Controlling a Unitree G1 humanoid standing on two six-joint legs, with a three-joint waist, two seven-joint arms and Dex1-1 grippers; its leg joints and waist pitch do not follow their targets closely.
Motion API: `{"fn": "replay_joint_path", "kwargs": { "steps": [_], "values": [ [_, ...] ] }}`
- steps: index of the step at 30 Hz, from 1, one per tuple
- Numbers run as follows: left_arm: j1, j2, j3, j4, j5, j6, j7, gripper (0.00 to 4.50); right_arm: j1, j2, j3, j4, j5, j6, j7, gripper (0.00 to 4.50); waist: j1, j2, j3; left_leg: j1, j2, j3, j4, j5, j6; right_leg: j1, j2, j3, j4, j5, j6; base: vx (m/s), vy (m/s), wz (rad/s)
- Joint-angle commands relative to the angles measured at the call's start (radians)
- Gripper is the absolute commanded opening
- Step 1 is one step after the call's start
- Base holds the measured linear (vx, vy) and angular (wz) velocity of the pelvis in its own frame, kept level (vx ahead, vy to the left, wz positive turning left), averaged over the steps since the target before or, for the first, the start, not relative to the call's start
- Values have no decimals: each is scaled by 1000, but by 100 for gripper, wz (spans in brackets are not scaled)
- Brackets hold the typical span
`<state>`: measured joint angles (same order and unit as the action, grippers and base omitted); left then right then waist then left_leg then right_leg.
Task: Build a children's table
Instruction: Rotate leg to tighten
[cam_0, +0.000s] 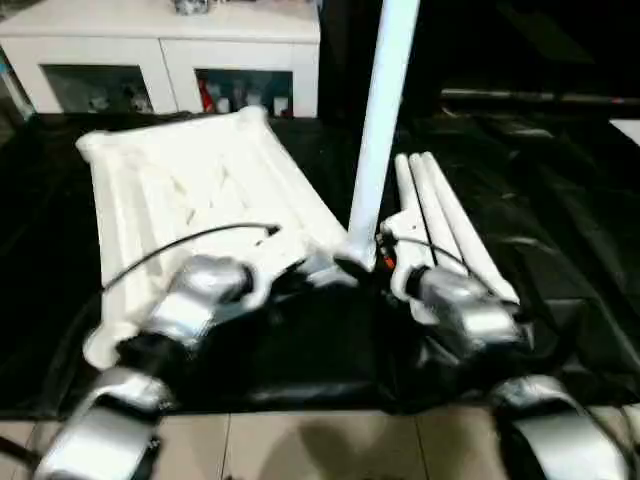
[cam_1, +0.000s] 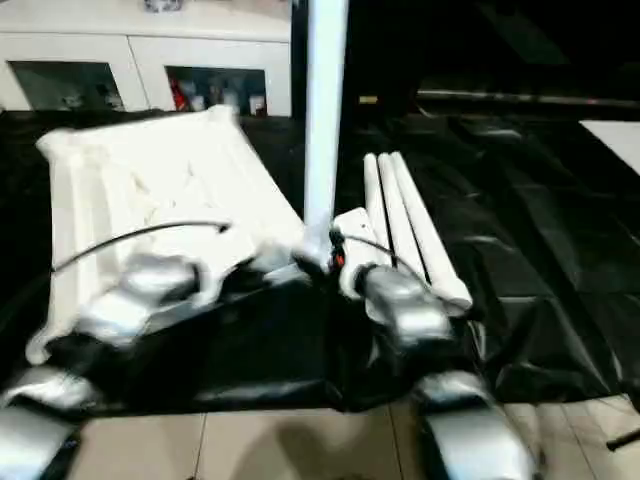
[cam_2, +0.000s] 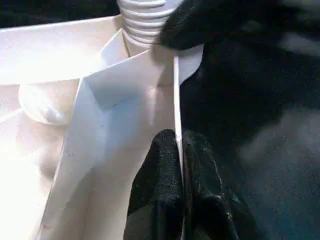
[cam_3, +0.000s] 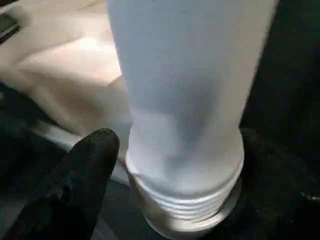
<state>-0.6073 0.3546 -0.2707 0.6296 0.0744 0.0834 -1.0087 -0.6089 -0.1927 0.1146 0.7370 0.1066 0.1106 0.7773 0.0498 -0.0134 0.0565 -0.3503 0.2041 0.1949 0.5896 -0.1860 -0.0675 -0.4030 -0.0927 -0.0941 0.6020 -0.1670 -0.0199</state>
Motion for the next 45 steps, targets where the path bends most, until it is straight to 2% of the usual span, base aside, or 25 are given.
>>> {"fn": "replay_joint_path", "kwargs": {
  "steps": [1, 2, 6, 9, 12, 16, 17, 21, 23, 26, 27, 32, 34, 35, 37, 38, 40, 41, 44, 45],
  "values": [
    [27, 12, -32, -20, -20, -36, -90, 0, 23, -43, 52, -81, -12, 11, 130, 391, 11, -9, -65, 7, 32, -11, -68, -239, 49, 39, -60, 56, -82, -340, -173, 51, -19, 8],
    [36, 31, -39, -36, -34, -38, -140, 0, 39, -78, 74, -107, -14, 3, 196, 391, 15, -8, -67, 5, 34, -11, -68, -220, 49, 42, -59, 57, -74, -305, -183, 51, -19, 8],
    [47, 57, -39, -70, -67, -21, -214, 0, 44, -111, 88, -127, -10, 3, 269, 391, 30, -7, -73, -1, 34, -7, -62, -144, 58, 48, -57, 57, -49, -157, -230, 40, -5, 2],
    [53, 72, -38, -84, -77, -17, -249, 0, 49, -125, 93, -159, 5, 20, 292, 391, 38, -8, -74, -2, 34, -6, -60, -119, 66, 50, -57, 57, -44, -124, -239, 0, 0, 0],
    [55, 76, -31, -85, -77, -20, -258, 0, 55, -134, 97, -181, 13, 27, 314, 391, 41, -9, -70, -2, 34, -6, -62, -132, 63, 49, -59, 57, -48, -153, -231, 0, 0, 0],
    [51, 81, -30, -80, -74, -21, -255, 0, 48, -130, 89, -163, 14, 26, 319, 391, 39, -11, -67, -1, 33, -9, -66, -178, 34, 48, -62, 57, -61, -258, -199, 0, 0, 0],
    [50, 81, -30, -78, -73, -21, -255, 0, 47, -128, 89, -158, 15, 27, 325, 364, 39, -11, -66, 0, 33, -9, -66, -181, 31, 47, -62, 58, -62, -270, -193, 0, 0, 0],
    [51, 82, -29, -77, -70, -20, -256, 0, 54, -129, 97, -163, 10, 30, 332, 347, 39, -12, -68, -1, 34, -9, -65, -160, 33, 48, -59, 58, -57, -236, -197, 0, 0, 0],
    [53, 81, -29, -77, -69, -21, -255, 0, 57, -127, 97, -162, 10, 30, 331, 319, 39, -11, -69, -2, 33, -8, -64, -151, 38, 49, -59, 57, -54, -212, -205, 0, 0, 0],
    [55, 81, -29, -77, -70, -20, -256, 0, 59, -124, 93, -159, 12, 31, 325, 290, 39, -11, -69, -1, 33, -8, -64, -155, 37, 49, -60, 57, -55, -222, -204, 0, 0, 0],
    [56, 81, -30, -77, -70, -20, -256, 0, 60, -123, 93, -158, 12, 31, 324, 290, 40, -7, -69, -1, 33, -9, -64, -154, 36, 49, -60, 58, -55, -220, -205, 0, 0, 0],
    [54, 76, -31, -65, -63, -23, -244, 0, 69, -108, 79, -141, 8, 38, 282, 280, 37, -7, -68, 0, 32, -9, -65, -169, 30, 48, -59, 57, -57, -225, -206, 0, 0, 0],
    [24, 38, -16, -10, -30, -5, -124, 0, 60, -51, 35, -63, -12, 38, 102, 280, 30, -6, -63, -1, 31, -8, -67, -196, 19, 44, -60, 59, -64, -273, -199, 0, 0, 0],
    [19, 30, -13, 1, -24, -2, -102, 0, 58, -41, 28, -50, -16, 37, 70, 280, 29, -6, -59, 8, 28, -12, -71, -241, -2, 42, -62, 56, -77, -365, -175, 0, 0, 0],
    [7, 9, 0, 20, -25, 8, -59, 0, 51, -19, 17, -22, -25, 34, 1, 279, 24, -7, -62, 10, 31, -16, -73, -256, -17, 44, -64, 56, -81, -411, -152, 0, 0, 0],
    [-9, -18, 11, 44, -21, 20, -2, 0, 36, 23, -10, 19, -22, 36, -105, 279, 17, -6, -56, 13, 28, -15, -74, -277, -22, 35, -61, 56, -86, -437, -147, 0, 0, 0],
    [-35, -65, 22, 81, -6, 51, 98, 0, 2, 96, -67, 97, -7, 41, -303, 279, 9, -5, -60, 11, 26, -20, -74, -288, -30, 39, -63, 53, -90, -478, -131, 0, 0, 0],
    [-52, -106, 22, 103, 10, 85, 177, 0, -30, 151, -110, 161, 14, 42, -441, 279, 1, -4, -58, 14, 26, -21, -74, -302, -37, 32, -64, 53, -93, -499, -126, 0, 0, 0],
    [-65, -147, 23, 114, 18, 116, 238, 0, -56, 194, -126, 209, 20, 32, -533, 279, -6, -4, -57, 19, 23, -24, -72, -333, -32, 29, -62, 45, -105, -542, -109, 0, 0, 0],
    [-69, -166, 18, 115, 24, 123, 256, 0, -68, 214, -122, 227, 18, 17, -548, 279, -8, -9, -56, 17, 23, -22, -73, -339, -26, 28, -62, 45, -106, -545, -105, 0, 0, 0]
  ]
}}
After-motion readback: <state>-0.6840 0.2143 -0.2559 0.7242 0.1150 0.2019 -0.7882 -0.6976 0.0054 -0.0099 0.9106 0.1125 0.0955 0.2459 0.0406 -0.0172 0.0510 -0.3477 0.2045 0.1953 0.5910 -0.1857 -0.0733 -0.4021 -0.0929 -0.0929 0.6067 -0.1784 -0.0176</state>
